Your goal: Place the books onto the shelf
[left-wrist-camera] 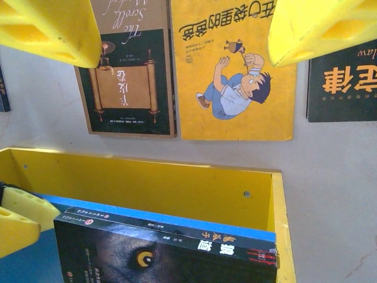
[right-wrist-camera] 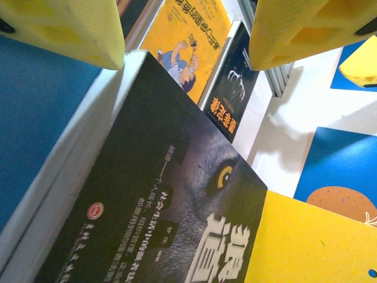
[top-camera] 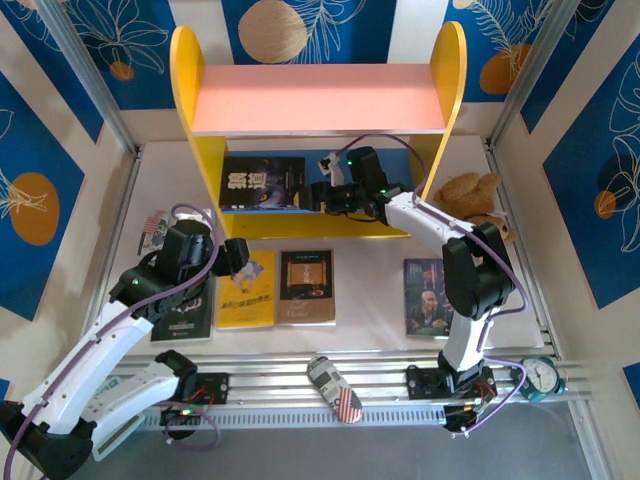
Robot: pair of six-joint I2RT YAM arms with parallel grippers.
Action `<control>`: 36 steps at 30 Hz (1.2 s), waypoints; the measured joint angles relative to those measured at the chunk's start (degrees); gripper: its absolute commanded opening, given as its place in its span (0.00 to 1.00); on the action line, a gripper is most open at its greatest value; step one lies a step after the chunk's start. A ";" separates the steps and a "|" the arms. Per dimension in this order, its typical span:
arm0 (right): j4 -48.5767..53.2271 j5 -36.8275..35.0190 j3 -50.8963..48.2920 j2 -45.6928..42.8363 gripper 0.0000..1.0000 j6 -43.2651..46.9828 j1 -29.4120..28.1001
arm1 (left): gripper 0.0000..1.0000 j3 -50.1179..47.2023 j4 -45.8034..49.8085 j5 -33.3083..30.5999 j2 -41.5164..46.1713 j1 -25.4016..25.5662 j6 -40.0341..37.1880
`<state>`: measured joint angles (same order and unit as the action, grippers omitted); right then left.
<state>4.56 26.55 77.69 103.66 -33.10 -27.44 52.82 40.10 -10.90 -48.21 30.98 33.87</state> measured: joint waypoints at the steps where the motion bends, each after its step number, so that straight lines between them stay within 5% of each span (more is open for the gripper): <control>1: 0.39 -0.02 -0.35 -0.74 0.59 0.55 0.50 | 0.76 0.00 0.11 0.00 0.02 -0.02 -0.04; 11: 6.51 -4.07 -12.55 -16.06 0.59 5.42 2.69 | 0.77 -0.09 1.01 0.22 0.48 -0.09 -1.46; 21: 22.67 -27.26 -32.46 -31.71 0.75 -1.40 1.53 | 0.75 -6.99 -6.62 6.95 1.62 -0.13 -0.79; 30: 34.91 -42.77 -38.12 -35.06 0.90 -8.52 4.72 | 0.74 -9.86 -11.39 9.79 0.87 -0.13 0.24; 36: 35.78 -44.30 -39.50 -34.93 0.91 -8.39 8.90 | 0.74 -9.86 -11.43 10.32 0.85 -0.13 0.31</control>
<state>40.34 -17.76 38.20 68.73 -41.50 -18.55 42.96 28.67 -0.58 -47.35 30.85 34.17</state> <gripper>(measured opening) 0.908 0.741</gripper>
